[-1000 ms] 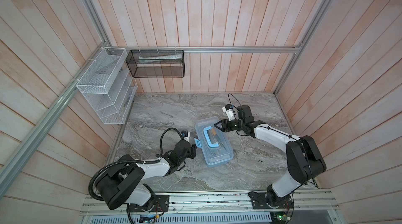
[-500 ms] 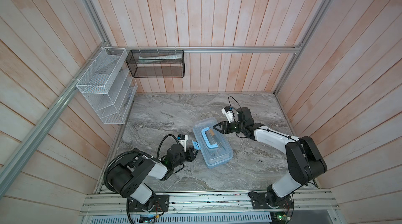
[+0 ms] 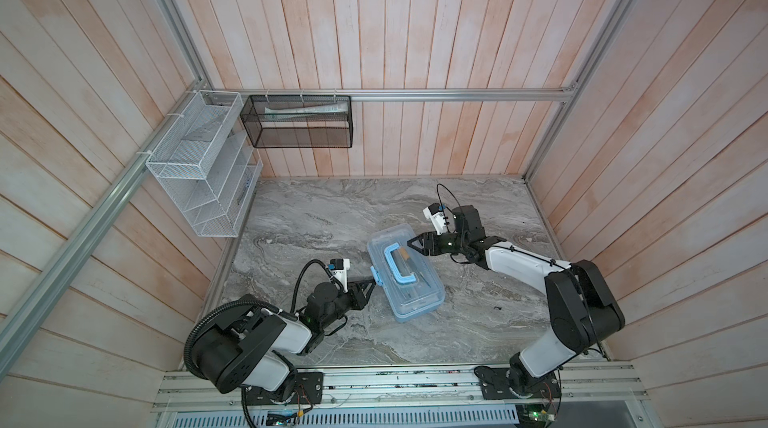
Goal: Pack the tool kit
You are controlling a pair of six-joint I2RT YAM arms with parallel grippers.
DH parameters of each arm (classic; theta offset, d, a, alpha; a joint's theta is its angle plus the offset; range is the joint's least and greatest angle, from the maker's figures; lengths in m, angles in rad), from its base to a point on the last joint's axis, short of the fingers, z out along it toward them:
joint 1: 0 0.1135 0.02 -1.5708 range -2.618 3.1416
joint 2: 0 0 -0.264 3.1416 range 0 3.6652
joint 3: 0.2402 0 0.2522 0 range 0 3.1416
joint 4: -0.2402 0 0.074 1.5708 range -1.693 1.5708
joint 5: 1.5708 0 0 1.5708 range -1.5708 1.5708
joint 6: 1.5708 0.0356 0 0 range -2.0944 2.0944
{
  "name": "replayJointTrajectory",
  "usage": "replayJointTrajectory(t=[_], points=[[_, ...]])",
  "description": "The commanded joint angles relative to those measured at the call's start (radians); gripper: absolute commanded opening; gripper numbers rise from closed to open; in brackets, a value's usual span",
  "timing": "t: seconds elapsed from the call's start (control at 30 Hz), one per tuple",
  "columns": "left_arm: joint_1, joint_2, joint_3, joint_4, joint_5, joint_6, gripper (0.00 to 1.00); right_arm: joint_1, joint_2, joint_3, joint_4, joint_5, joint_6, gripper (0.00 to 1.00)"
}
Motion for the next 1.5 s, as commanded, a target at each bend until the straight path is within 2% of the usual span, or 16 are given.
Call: replayJointTrajectory(t=[0.0,0.37,0.5,0.67,0.9,1.03,1.47], points=[[0.018,0.012,-0.016,0.085,-0.002,-0.019,0.39,0.018,0.018,-0.019,-0.042,-0.034,-0.006,0.54],[0.040,0.033,-0.015,0.146,0.081,-0.071,0.38,0.018,0.016,-0.027,-0.043,-0.030,-0.007,0.54],[0.040,-0.005,-0.026,0.146,0.102,-0.111,0.38,0.018,0.012,-0.027,-0.048,-0.025,-0.013,0.54],[0.037,-0.072,-0.017,0.056,0.087,-0.090,0.38,0.018,0.013,-0.027,-0.050,-0.022,-0.018,0.53],[0.036,-0.041,-0.009,0.057,0.092,-0.091,0.38,0.018,0.015,-0.022,-0.051,-0.025,-0.018,0.53],[0.034,-0.026,-0.001,0.049,0.095,-0.086,0.33,0.018,0.011,-0.024,-0.056,-0.022,-0.021,0.53],[0.020,-0.072,0.046,0.028,0.113,-0.066,0.32,0.018,0.015,-0.030,-0.053,-0.018,-0.019,0.53]])
